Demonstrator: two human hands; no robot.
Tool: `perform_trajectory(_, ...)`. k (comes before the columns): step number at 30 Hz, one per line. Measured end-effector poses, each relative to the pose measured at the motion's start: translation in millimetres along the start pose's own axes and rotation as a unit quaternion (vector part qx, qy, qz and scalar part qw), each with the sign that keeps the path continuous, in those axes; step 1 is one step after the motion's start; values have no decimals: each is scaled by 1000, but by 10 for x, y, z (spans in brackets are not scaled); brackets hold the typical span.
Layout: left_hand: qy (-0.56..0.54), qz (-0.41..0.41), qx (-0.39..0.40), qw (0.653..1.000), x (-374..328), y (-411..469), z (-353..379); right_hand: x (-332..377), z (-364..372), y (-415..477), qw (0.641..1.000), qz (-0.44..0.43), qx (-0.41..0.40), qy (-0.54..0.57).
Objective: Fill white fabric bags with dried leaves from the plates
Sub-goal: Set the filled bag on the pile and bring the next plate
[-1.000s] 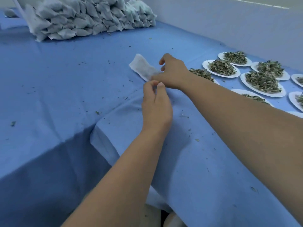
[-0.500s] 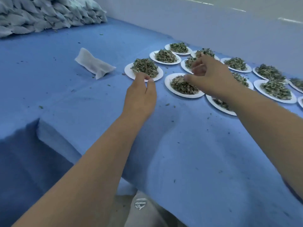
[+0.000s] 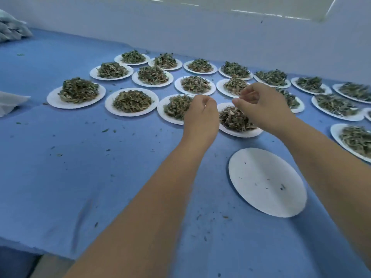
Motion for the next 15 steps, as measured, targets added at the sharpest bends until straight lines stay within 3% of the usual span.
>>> perform_trajectory(8,39,5,-59,997,197,55,228,-872,-139,-27,992,122,42,8)
perform_trajectory(15,47,10,-47,998,282,-16,278,-984,-34,16,987,138,48,62)
Point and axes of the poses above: each hand's wrist, its own y-axis towards the middle knuckle, its own z-axis out of the palm, x = y × z, the point moved 3 cm from there along y, towards the middle knuckle, and after that the axes turned 4 degrees about -z, right-handed, at the moved point
